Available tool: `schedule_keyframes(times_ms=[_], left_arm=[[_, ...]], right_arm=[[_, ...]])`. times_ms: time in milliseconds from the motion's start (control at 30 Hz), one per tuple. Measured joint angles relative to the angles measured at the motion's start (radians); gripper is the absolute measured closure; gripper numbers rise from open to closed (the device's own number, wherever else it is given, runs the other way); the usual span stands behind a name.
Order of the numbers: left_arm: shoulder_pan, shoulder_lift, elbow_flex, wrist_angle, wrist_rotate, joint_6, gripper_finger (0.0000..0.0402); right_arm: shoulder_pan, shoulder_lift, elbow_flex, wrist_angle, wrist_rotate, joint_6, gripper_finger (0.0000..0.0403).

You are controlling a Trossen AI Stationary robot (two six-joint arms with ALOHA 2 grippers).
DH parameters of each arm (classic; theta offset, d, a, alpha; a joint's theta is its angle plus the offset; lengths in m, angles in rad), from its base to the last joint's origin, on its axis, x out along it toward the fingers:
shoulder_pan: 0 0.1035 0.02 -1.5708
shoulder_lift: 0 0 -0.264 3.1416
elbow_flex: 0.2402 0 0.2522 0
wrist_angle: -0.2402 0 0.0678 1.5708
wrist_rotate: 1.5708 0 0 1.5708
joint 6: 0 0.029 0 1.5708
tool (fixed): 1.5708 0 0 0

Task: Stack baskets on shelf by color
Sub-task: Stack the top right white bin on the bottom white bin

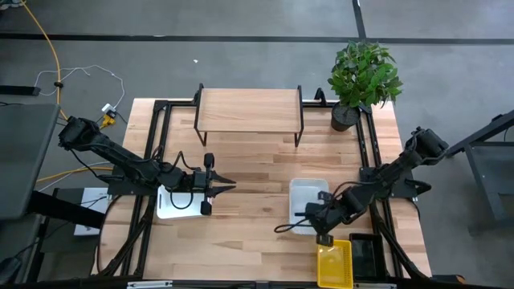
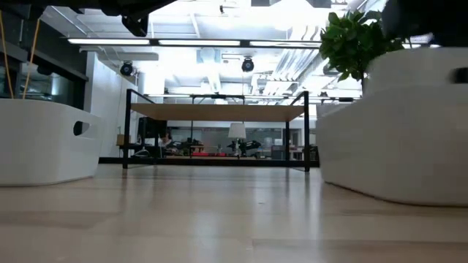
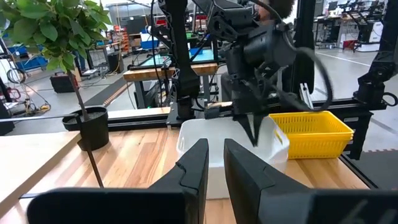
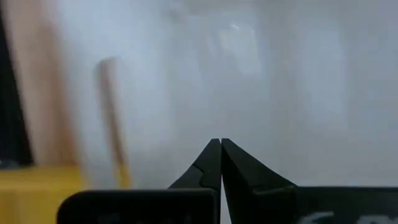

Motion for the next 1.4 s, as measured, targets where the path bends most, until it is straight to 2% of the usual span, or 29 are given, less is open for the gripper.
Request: schedule_keyframes(times_ms=[133, 300, 500, 567, 633, 733, 800, 900, 1033, 1400], left_arm=[[0.0, 0.0, 0.0, 0.0, 0.0, 0.0, 0.036], [0.0, 0.0, 0.0, 0.0, 0.0, 0.0, 0.036], [0.0, 0.0, 0.0, 0.0, 0.0, 0.0, 0.036], [-0.001, -0.003, 0.0, 0.0, 0.0, 0.0, 0.036], [-0.005, -0.006, 0.0, 0.003, 0.0, 0.0, 0.036], [-0.009, -0.006, 0.0, 0.002, 0.0, 0.008, 0.036], [-0.009, -0.006, 0.0, 0.003, 0.0, 0.016, 0.036], [-0.007, -0.006, 0.0, 0.009, -0.001, 0.026, 0.036], [0.0, -0.006, 0.0, 0.018, -0.005, 0.026, 0.036], [0.0, -0.006, 0.0, 0.031, -0.008, 0.026, 0.036]], right_arm=[[0.001, -0.024, 0.0, -0.128, 0.038, 0.048, 0.0403], [-0.02, -0.094, 0.0, -0.132, 0.16, 0.017, 0.0403], [-0.026, -0.217, -0.011, -0.114, 0.424, -0.099, 0.0403], [-0.037, -0.274, -0.039, -0.098, 0.467, -0.107, 0.0403], [-0.058, -0.341, -0.098, -0.009, 0.446, -0.114, 0.0403], [-0.102, -0.43, -0.232, 0.206, 0.344, -0.152, 0.0403], [-0.136, -0.461, -0.309, 0.332, 0.282, -0.168, 0.0403], [-0.177, -0.458, -0.373, 0.462, 0.257, -0.198, 0.0403], [-0.221, -0.398, -0.38, 0.482, 0.254, -0.209, 0.0403], [-0.281, -0.187, -0.261, 0.488, 0.276, -0.248, 0.0403]])
